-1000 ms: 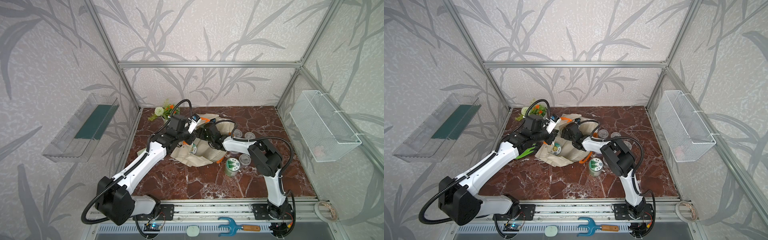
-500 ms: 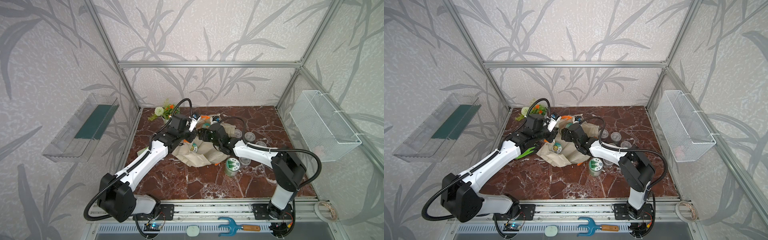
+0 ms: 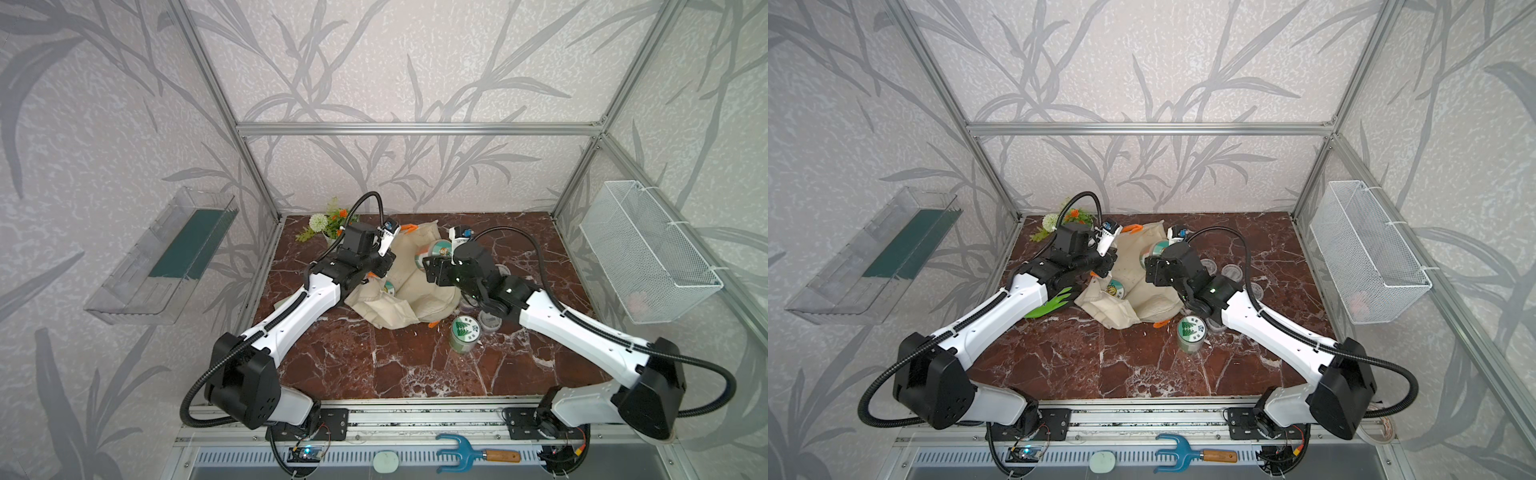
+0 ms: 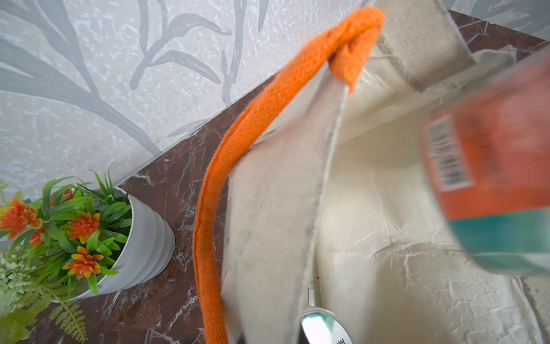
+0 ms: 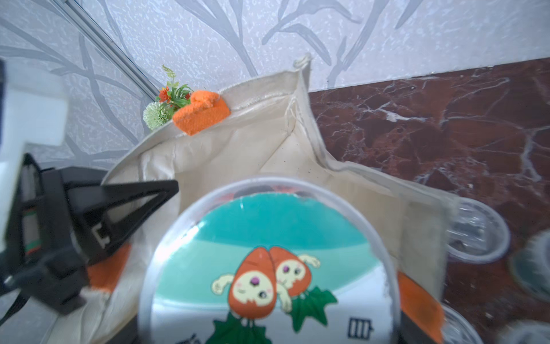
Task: Take out the seed jars from the canvas bag
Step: Place the seed jar at the center of the board.
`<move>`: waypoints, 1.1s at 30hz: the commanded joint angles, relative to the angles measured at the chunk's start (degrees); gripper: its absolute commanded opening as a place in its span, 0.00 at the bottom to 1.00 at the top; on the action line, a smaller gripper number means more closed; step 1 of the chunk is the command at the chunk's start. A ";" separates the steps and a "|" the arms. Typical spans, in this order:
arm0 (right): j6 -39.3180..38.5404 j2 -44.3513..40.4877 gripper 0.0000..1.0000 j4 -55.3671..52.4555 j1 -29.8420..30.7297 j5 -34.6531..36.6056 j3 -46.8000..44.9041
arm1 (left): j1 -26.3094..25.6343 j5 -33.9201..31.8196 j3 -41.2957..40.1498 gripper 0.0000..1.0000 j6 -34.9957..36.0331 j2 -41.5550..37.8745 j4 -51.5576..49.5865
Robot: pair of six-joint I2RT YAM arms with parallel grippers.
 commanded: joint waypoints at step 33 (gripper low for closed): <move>16.67 -23.82 0.66 -36.68 -7.63 15.34 -21.67 | 3.53 7.30 3.34 0.00 -0.09 1.72 4.50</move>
